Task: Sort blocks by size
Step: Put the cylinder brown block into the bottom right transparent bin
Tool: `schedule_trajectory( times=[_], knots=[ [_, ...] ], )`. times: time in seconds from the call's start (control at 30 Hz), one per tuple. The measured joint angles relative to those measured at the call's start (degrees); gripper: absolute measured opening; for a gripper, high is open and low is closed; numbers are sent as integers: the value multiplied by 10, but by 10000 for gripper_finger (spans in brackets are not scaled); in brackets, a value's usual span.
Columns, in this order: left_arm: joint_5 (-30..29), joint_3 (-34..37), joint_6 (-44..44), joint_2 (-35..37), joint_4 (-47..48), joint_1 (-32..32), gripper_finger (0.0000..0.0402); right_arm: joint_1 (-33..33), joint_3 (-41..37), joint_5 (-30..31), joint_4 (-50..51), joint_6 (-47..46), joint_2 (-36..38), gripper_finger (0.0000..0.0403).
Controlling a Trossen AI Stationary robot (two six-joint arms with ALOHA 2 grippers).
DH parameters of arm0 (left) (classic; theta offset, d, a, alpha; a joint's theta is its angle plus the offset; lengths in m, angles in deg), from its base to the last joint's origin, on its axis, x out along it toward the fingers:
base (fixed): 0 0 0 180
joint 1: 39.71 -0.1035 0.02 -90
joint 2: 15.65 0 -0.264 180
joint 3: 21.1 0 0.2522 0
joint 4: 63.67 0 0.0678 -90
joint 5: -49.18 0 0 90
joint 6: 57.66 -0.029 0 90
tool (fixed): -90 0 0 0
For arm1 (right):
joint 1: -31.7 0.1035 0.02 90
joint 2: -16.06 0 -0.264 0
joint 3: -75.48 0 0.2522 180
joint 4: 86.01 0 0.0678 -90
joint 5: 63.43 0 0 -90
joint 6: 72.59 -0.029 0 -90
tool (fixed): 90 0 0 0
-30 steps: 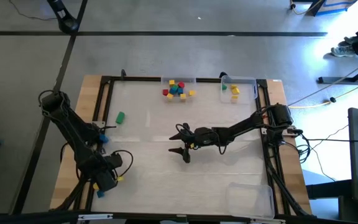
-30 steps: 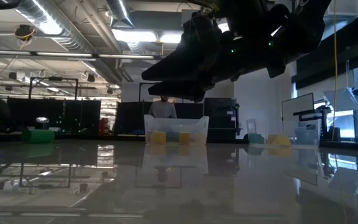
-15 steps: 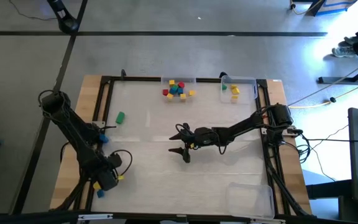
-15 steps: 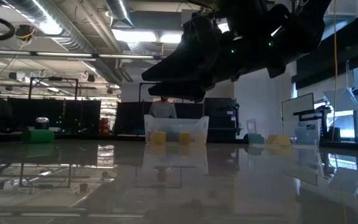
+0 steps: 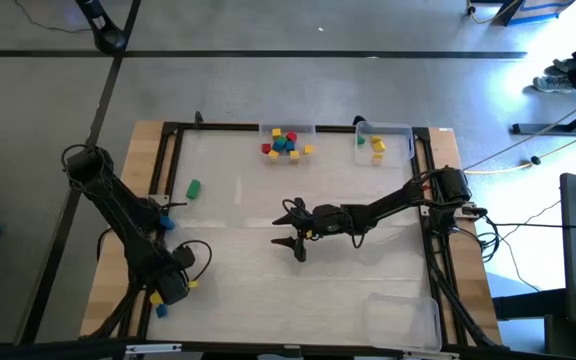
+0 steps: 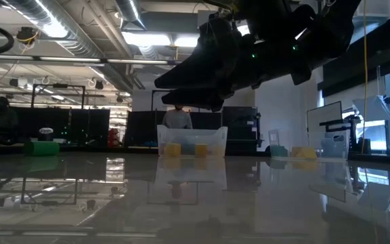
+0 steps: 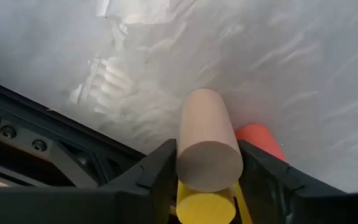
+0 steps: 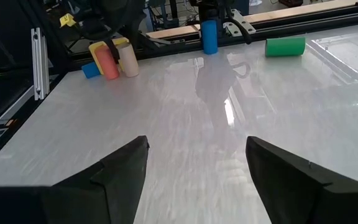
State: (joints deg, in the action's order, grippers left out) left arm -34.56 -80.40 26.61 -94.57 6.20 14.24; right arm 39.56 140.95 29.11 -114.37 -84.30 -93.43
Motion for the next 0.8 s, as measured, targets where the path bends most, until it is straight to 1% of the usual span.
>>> schedule_trajectory(
  times=[0.17,0.4,0.53,0.63,0.73,0.8],
  knots=[
    [-2,0,-26,0,0,0,115,0,0,0,3,0,0,270],
    [-12,-3,-89,0,5,-17,115,0,0,0,-9,19,0,270],
    [-30,-27,-137,11,28,-39,116,0,-1,0,-13,41,18,270],
    [-88,-50,-168,34,40,-53,115,0,-1,-9,7,50,47,270],
    [-178,-68,-207,64,36,-58,115,0,0,-20,33,60,72,270],
    [-247,-73,-239,84,23,-60,116,1,0,-21,32,64,82,270]
  ],
)
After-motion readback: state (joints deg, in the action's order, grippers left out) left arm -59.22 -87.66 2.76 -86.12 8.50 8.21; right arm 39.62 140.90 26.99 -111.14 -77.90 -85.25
